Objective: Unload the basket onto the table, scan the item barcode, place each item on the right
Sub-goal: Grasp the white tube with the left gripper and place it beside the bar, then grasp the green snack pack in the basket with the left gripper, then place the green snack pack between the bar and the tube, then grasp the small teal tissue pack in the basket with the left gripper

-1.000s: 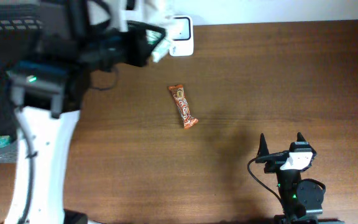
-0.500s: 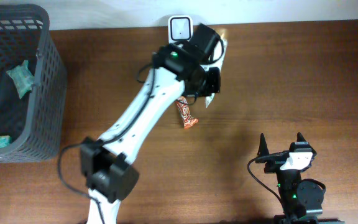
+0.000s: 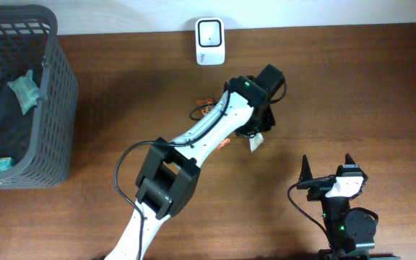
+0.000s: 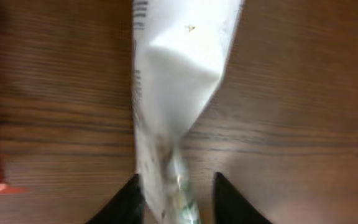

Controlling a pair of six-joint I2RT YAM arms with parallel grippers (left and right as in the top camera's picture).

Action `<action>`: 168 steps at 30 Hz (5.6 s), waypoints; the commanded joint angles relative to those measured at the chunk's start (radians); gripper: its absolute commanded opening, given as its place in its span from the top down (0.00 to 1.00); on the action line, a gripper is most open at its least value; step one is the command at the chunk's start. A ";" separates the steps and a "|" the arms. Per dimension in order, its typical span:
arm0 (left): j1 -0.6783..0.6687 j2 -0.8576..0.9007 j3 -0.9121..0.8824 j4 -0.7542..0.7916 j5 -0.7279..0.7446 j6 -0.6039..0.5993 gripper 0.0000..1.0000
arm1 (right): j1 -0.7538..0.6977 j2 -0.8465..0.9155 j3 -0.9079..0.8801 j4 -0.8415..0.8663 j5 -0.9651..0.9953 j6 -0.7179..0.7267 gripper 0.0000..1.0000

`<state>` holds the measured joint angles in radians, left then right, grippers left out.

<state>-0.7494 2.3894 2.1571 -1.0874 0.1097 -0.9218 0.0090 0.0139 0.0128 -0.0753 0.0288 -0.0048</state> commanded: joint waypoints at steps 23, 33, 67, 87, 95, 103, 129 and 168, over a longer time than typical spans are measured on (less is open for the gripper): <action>1.208 -0.327 0.496 -0.112 -0.261 0.742 0.18 | -0.004 -0.008 -0.007 -0.004 0.006 -0.006 0.01; 1.196 -0.327 -0.151 0.378 -0.217 1.093 0.12 | -0.004 -0.008 -0.007 -0.004 0.006 -0.006 0.01; 1.180 -0.110 -0.334 0.632 -0.420 0.884 1.00 | -0.004 -0.008 -0.007 -0.004 0.006 -0.006 0.01; 0.770 -0.967 -0.330 0.393 0.269 0.445 1.00 | -0.004 -0.008 -0.007 -0.004 0.006 -0.006 0.01; 0.273 -0.561 -0.331 0.368 0.033 0.432 1.00 | -0.004 -0.008 -0.007 -0.004 0.006 -0.006 0.01; 0.065 -0.244 -0.331 0.390 -0.089 0.148 1.00 | -0.004 -0.008 -0.007 -0.004 0.006 -0.006 0.01; 0.511 -0.736 -0.032 0.290 -0.354 0.580 0.21 | -0.004 -0.008 -0.007 -0.004 0.006 -0.006 0.01; 1.270 -0.352 -0.472 0.031 -0.761 1.074 0.22 | -0.004 -0.008 -0.007 -0.004 0.006 -0.006 0.01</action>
<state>0.5213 2.0182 1.7775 -1.1057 -0.5720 0.1284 0.0090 0.0139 0.0128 -0.0753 0.0292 -0.0044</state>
